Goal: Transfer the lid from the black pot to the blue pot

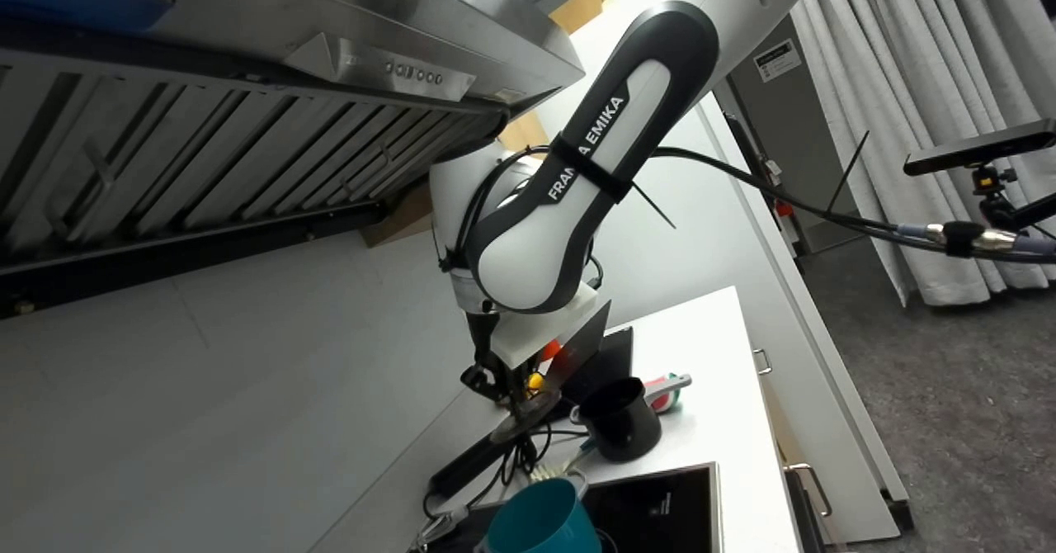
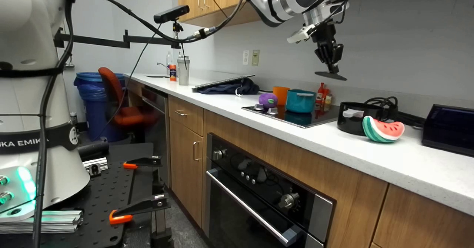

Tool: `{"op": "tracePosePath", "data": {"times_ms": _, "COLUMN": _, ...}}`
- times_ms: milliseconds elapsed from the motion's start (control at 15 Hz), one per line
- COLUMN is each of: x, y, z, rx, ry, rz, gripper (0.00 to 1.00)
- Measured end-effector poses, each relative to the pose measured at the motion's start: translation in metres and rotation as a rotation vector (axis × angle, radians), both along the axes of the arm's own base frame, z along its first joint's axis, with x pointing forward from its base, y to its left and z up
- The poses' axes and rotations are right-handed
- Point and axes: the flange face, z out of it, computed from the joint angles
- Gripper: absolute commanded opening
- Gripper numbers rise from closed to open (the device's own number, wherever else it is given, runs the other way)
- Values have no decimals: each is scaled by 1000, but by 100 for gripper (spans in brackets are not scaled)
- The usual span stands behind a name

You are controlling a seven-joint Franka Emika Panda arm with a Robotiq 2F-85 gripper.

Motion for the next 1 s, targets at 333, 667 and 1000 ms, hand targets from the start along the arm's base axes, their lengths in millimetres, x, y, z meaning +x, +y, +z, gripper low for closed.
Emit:
{"op": "tracePosePath", "data": {"times_ms": 333, "x": -10, "y": 32, "z": -19, "rx": 7, "ry": 16, "rz": 65, "gripper": 4}}
{"op": "tracePosePath", "data": {"times_ms": 667, "x": -20, "y": 43, "z": -41, "rx": 7, "ry": 32, "rz": 113, "gripper": 4}}
{"op": "tracePosePath", "data": {"times_ms": 1000, "x": -26, "y": 45, "z": -56, "rx": 2, "ry": 33, "rz": 146, "gripper": 4}}
